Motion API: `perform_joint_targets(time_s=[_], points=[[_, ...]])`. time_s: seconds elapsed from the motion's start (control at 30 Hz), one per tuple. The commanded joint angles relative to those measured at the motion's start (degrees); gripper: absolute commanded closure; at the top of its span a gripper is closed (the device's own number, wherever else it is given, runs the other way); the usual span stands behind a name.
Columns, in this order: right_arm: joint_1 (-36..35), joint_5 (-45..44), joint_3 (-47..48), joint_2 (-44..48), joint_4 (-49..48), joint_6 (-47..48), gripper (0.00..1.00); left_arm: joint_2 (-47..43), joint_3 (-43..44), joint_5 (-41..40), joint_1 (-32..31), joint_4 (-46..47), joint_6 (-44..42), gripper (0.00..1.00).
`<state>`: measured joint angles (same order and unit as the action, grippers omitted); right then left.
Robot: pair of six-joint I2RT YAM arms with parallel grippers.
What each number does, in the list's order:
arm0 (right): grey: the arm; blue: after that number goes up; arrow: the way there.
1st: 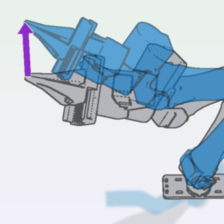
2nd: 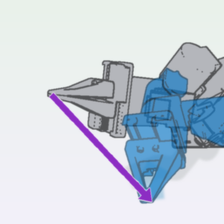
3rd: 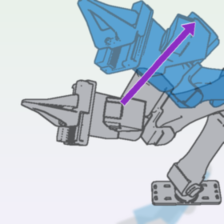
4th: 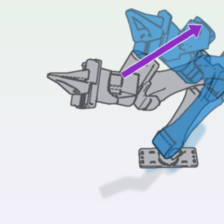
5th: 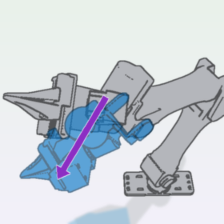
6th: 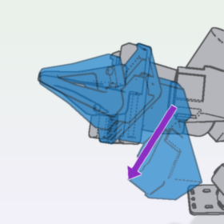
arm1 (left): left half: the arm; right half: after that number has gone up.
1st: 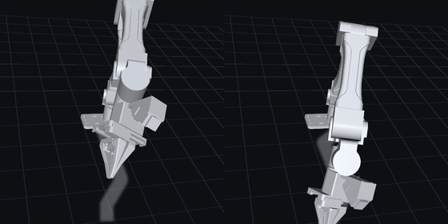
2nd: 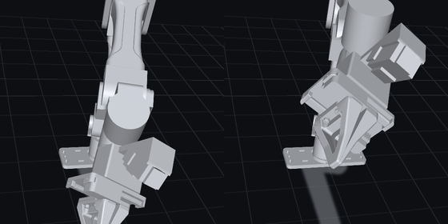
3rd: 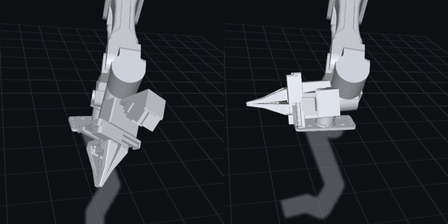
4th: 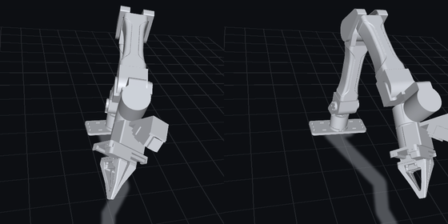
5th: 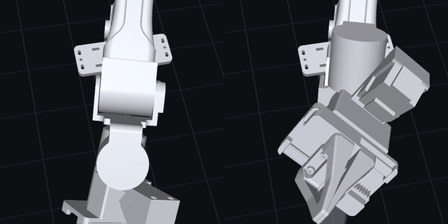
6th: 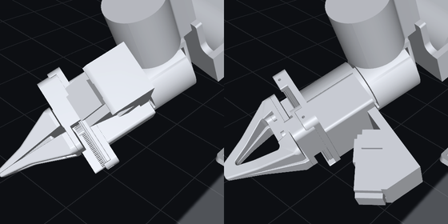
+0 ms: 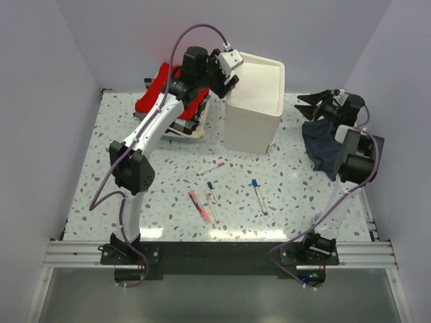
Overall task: Sort the stationery into containers
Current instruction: Open the drawer in the storage box.
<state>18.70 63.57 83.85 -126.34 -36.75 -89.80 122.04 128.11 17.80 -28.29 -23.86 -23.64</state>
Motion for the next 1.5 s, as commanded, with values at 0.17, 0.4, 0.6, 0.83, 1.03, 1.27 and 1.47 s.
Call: perform_joint_targets(time_s=[0.17,0.4,0.6,0.83,1.03,1.27,1.47], points=[[-1.29,0.33,0.17,3.3,-2.97,-3.45,0.5,-0.66,-0.94,-1.19,-0.45,0.74,-1.85,0.23],[-3.49,-0.03,2.01,2.68,-3.5,-3.72,0.53,-0.57,-0.94,-1.28,-0.62,0.92,-1.85,0.23],[-5.25,-0.38,2.72,2.51,-3.41,-3.89,0.58,-0.66,-1.29,-1.63,-0.62,0.92,-2.29,0.23],[-5.78,-0.38,2.37,2.68,-3.41,-4.15,0.68,-0.75,-1.9,-1.72,-0.62,1.01,-2.47,0.23],[-5.78,-0.38,1.4,3.03,-3.68,-4.33,0.83,-0.57,-2.17,-1.98,-0.62,1.09,-3.26,0.23],[-4.12,-0.11,0.0,4.96,-0.96,-2.58,1.0,-0.4,-2.08,-2.07,-0.62,1.44,-4.05,0.23],[0.63,-0.64,-0.8,7.43,1.42,2.96,1.0,-1.01,-2.69,-3.65,-0.54,2.41,-4.57,0.23]])
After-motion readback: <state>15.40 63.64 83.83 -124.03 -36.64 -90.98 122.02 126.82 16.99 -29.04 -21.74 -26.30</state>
